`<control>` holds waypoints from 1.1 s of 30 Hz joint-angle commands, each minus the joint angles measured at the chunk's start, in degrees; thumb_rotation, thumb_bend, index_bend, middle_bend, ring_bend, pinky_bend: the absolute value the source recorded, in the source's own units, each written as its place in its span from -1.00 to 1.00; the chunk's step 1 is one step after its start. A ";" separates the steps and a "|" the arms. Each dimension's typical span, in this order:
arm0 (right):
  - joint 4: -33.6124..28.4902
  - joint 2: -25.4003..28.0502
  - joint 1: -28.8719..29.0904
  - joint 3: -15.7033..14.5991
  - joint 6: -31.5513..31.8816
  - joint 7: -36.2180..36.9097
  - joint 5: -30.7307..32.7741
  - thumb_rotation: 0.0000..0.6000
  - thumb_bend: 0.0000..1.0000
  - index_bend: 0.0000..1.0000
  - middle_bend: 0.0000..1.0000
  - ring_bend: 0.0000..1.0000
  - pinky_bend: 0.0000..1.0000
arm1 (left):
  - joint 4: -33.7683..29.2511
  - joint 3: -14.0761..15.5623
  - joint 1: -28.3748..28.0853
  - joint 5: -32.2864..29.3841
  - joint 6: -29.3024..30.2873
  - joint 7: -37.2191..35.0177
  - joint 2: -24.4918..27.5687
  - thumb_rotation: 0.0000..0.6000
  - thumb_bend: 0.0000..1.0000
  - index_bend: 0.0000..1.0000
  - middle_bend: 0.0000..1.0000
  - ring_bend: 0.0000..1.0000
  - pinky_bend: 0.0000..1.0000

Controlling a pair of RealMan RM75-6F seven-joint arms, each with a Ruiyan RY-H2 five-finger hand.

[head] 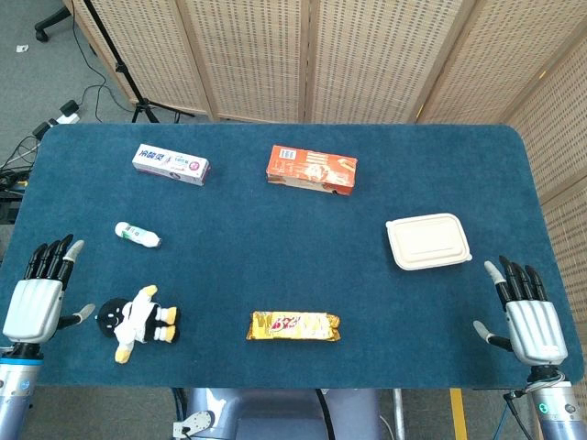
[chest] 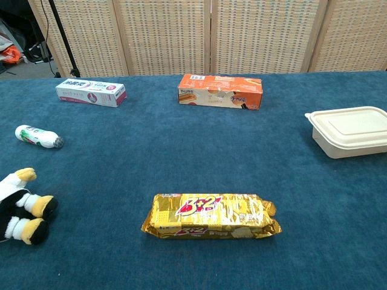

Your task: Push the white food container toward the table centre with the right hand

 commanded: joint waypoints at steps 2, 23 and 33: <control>-0.04 0.00 -0.01 -0.07 0.03 -0.03 -0.10 1.00 -0.48 -0.96 -1.00 -1.00 -0.92 | -0.02 0.03 0.04 0.02 0.04 0.02 0.01 1.00 -0.78 -1.00 -1.00 -1.00 -0.94; -0.35 0.13 -0.20 -0.04 0.52 -0.21 -0.25 1.00 -0.48 -0.96 -1.00 -1.00 -0.92 | 0.21 -0.18 -0.09 -0.24 -0.25 -0.42 0.06 1.00 -0.78 -1.00 -1.00 -1.00 -0.94; -0.37 0.37 -0.44 0.00 1.11 0.38 -0.48 1.00 -0.48 -0.96 -1.00 -1.00 -0.92 | -0.53 0.32 -0.17 0.08 -0.90 -1.39 0.38 1.00 -0.78 -1.00 -1.00 -1.00 -0.94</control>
